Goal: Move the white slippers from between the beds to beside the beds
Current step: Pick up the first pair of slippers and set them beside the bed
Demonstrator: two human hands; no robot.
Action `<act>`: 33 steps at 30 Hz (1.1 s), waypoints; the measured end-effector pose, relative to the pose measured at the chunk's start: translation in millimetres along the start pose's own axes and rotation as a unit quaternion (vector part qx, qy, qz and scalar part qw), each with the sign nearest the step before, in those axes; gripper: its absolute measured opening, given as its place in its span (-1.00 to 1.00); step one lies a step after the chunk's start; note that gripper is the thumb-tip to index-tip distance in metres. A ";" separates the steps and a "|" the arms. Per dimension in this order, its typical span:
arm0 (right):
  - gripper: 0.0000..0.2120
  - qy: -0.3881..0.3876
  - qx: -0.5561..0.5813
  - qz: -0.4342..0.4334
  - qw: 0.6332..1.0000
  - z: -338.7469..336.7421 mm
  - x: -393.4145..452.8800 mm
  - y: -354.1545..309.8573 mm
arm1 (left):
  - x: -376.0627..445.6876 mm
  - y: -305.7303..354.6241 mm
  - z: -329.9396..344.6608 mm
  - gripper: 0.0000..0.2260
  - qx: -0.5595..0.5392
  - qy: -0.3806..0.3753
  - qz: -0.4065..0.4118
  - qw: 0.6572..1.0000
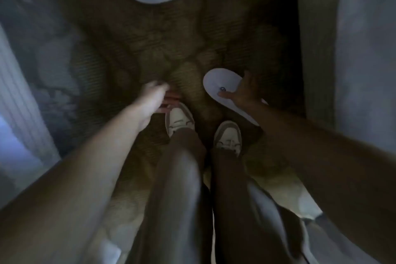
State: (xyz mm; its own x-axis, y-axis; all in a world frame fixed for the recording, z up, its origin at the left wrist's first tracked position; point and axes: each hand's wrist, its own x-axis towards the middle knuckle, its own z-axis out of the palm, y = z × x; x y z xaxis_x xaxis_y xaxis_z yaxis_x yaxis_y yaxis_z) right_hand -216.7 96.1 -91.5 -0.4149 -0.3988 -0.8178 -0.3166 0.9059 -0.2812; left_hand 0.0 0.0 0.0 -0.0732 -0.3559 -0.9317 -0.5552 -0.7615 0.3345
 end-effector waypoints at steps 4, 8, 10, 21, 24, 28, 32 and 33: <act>0.21 0.068 -0.086 0.025 0.994 31.9 33.2 32.7 | 44.1 -28.8 -0.5 -0.68 0.019 -0.014 -0.023 0.999; 0.20 0.162 -0.148 0.000 0.976 56.4 35.0 47.5 | 62.5 -47.9 3.6 -0.69 0.017 -0.008 -0.025 1.000; 0.12 0.204 -0.191 0.006 0.960 54.0 29.7 46.5 | 63.3 -52.3 6.6 -0.70 0.012 -0.014 -0.031 0.999; -0.45 -0.013 0.052 -0.002 0.999 -67.6 -42.1 -21.4 | -29.1 18.9 -3.0 -0.72 -0.044 -0.009 -0.062 0.997; -0.43 -0.051 0.131 0.013 0.990 -119.5 -78.5 -77.8 | -79.1 56.1 -21.3 -0.73 -0.079 -0.002 -0.063 0.995; -0.39 -0.028 0.164 0.020 0.986 -185.6 -128.4 -160.8 | -142.3 113.6 -52.8 -0.74 -0.144 0.009 -0.077 0.986; -0.48 0.019 0.154 0.003 0.988 -237.8 -154.9 -238.0 | -182.5 163.8 -84.5 -0.74 -0.236 0.027 -0.080 0.968; -0.47 0.021 0.149 0.000 0.989 -247.6 -157.0 -256.8 | -187.2 175.8 -90.6 -0.73 -0.264 0.037 -0.084 0.960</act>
State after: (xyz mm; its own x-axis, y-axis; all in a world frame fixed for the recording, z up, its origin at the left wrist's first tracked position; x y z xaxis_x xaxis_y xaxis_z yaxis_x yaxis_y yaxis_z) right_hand -281.5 -109.1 233.5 -0.4510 -0.3991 -0.7984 -0.0539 0.9050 -0.4219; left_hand -8.9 -116.4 246.1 0.0499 -0.2258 -0.9729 -0.0547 -0.9733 0.2231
